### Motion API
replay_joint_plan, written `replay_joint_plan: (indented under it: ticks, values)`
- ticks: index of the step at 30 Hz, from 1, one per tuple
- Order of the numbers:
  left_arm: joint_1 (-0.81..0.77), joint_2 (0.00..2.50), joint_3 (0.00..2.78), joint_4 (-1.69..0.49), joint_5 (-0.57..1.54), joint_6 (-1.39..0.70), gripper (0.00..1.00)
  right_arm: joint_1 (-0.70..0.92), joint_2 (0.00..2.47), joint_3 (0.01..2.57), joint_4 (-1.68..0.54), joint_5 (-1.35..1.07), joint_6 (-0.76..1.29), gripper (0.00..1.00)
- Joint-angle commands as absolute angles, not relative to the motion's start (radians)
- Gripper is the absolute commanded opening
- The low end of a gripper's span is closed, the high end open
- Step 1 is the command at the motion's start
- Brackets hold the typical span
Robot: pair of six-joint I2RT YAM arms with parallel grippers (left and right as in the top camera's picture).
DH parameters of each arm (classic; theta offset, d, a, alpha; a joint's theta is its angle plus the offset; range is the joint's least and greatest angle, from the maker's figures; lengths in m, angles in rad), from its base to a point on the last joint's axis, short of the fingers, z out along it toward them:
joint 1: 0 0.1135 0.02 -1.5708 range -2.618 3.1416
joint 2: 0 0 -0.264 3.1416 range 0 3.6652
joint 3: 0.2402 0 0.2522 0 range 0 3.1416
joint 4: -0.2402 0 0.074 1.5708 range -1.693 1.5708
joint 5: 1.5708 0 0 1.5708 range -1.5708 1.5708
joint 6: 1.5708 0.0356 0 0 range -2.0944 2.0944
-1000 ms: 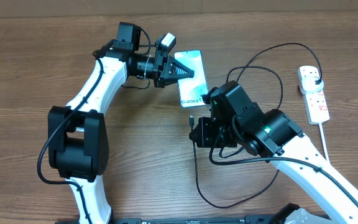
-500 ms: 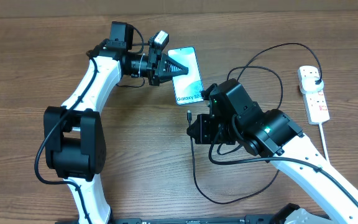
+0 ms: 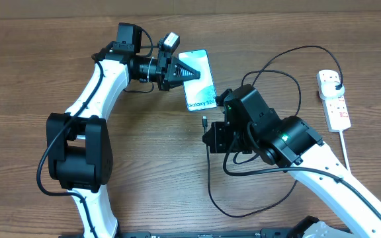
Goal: Plug charger to phone and switch on socket
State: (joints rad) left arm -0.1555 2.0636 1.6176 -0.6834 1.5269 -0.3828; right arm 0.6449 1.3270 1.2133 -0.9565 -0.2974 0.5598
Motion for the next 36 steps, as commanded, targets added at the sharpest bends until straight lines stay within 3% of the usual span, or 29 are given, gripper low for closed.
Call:
replay_joint_plan:
  ticks: [1, 10, 36]
  values:
    - [-0.157, 2.055, 1.639, -0.680, 1.583, -0.351, 0.04, 0.628, 1.321, 1.211, -0.957, -0.270, 0.541, 0.04]
    - [-0.157, 2.055, 1.639, -0.680, 1.583, -0.343, 0.04, 0.629, 1.321, 1.211, -0.945, -0.270, 0.364, 0.04]
    - [-0.155, 2.055, 1.639, -0.677, 1.537, -0.344, 0.04, 0.675, 1.319, 1.211, -0.943, -0.162, 0.305, 0.04]
